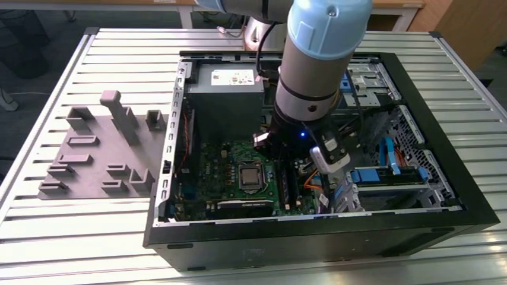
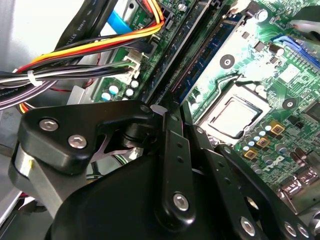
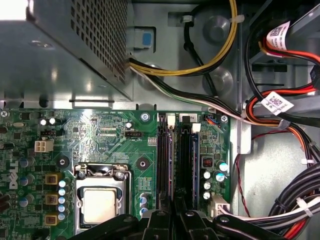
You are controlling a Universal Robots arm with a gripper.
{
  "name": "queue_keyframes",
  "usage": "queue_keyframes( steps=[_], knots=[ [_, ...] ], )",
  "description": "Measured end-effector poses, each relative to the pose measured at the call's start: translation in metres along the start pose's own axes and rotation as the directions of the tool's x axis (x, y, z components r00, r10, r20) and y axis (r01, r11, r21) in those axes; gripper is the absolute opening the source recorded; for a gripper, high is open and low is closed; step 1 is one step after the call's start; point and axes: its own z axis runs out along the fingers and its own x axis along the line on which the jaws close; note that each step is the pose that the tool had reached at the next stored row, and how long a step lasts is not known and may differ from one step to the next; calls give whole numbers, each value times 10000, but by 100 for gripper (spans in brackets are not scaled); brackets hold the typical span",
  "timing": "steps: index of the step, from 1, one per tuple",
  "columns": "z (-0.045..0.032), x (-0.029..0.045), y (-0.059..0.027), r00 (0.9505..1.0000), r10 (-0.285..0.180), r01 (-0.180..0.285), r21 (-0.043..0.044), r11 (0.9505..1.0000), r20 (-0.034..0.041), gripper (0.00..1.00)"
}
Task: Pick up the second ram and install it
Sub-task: 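Press down the second ram until it locks into place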
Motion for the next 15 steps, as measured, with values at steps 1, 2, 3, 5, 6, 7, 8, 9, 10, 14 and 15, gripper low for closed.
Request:
queue_keyframes(
  steps=[1,2,3,5,6,7,8,9,10,14,15],
  knots=[
    [3,0,0,10000,2,-2,0,10000,0,14],
    [5,0,0,10000,3,-3,1,10000,0,14],
    [7,0,0,10000,4,-4,1,10000,0,14],
    [11,0,0,10000,6,-6,1,10000,0,14],
    [11,0,0,10000,6,-6,1,10000,0,14],
    [12,0,0,10000,6,-6,0,10000,0,14],
    [12,0,0,10000,6,-6,0,10000,0,14],
    [12,0,0,10000,6,-6,0,10000,0,14],
    [12,0,-1,10000,6,-6,0,10000,0,14],
    [13,0,0,10000,7,-7,0,10000,0,14],
    [14,0,0,10000,6,-6,0,10000,1,15]
  ],
)
